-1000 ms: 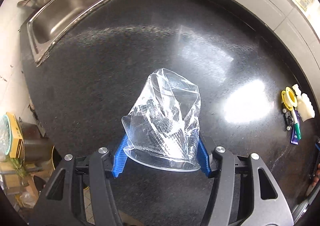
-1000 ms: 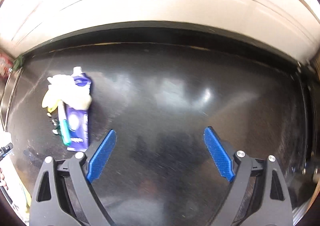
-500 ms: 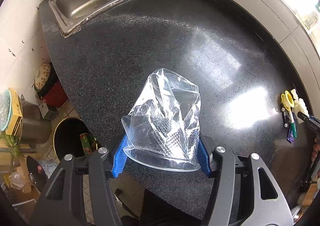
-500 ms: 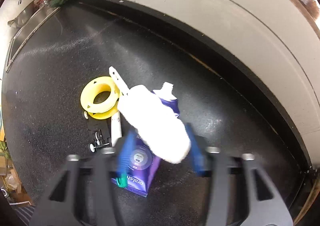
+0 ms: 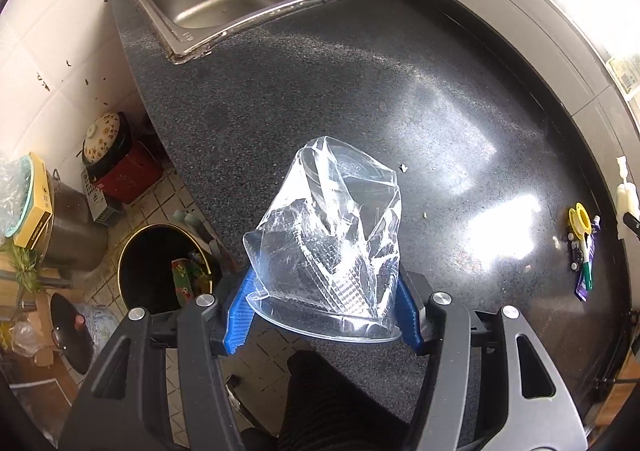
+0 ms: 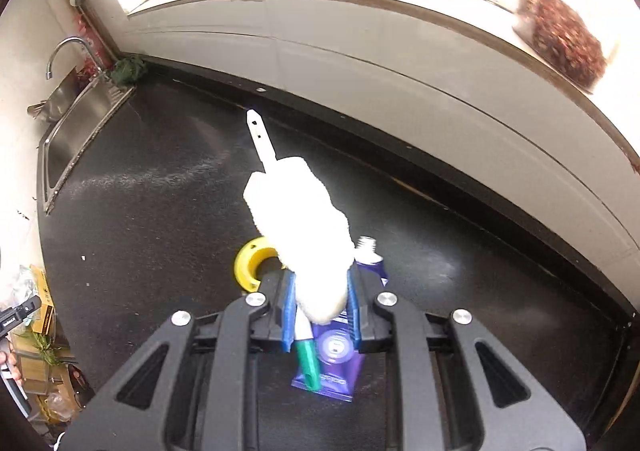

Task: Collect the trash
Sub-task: 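Grasp the white fluffy duster with the right gripper while the left gripper holds the cup, then carry the cup and duster over the bin and open both grippers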

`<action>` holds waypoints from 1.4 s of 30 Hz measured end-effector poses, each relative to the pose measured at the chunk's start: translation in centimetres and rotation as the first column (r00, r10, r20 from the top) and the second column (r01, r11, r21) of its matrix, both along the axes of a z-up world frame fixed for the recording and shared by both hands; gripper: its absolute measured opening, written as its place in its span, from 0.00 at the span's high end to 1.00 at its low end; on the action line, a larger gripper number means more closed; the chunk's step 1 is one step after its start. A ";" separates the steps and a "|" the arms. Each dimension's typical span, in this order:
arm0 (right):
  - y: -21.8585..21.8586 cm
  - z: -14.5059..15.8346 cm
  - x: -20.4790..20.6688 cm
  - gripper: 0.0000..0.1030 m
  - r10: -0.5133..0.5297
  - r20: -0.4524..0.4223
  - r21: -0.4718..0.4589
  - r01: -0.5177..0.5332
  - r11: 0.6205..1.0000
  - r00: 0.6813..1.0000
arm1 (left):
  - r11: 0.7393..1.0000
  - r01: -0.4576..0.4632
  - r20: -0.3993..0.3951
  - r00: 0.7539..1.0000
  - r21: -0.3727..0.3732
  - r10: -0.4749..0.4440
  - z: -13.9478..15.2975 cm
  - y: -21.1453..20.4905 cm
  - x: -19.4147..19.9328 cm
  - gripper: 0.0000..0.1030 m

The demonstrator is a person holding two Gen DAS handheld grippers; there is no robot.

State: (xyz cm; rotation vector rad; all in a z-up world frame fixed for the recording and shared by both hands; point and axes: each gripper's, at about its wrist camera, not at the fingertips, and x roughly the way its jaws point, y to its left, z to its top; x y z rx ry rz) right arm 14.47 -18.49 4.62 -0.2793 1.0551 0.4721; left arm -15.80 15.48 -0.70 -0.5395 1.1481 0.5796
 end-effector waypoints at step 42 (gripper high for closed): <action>47.4 -22.2 -38.7 0.80 0.770 -0.435 -0.056 -0.867 0.495 0.467 | 0.763 -0.635 -0.116 0.772 -0.122 0.624 -13.2 12.8 -29.4 0.44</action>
